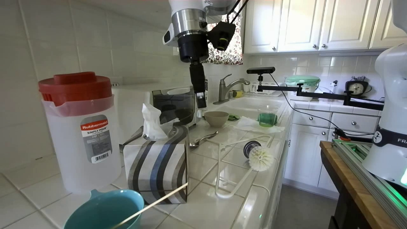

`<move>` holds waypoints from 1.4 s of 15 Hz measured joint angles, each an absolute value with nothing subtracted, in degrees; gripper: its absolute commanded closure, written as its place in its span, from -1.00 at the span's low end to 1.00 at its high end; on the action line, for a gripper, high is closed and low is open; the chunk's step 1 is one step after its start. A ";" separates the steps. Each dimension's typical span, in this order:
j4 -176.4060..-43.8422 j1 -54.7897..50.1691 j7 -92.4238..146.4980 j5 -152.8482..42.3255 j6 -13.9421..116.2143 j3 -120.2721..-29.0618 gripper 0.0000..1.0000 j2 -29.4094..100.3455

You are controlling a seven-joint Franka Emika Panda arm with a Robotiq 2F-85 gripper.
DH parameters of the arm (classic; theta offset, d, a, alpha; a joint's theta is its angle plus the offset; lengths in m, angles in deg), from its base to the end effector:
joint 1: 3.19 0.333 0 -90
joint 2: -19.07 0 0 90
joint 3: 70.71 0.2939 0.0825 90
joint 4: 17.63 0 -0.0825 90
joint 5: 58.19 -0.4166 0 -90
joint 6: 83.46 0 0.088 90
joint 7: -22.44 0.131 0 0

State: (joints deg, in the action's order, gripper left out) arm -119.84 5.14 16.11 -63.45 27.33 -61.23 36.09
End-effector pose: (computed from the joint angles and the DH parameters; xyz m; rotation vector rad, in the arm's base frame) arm 0.6050 0.1991 0.3191 -2.9616 -0.5678 0.2365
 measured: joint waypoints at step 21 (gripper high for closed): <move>-138.43 6.30 52.28 -66.08 35.86 -65.61 -1.00 21.78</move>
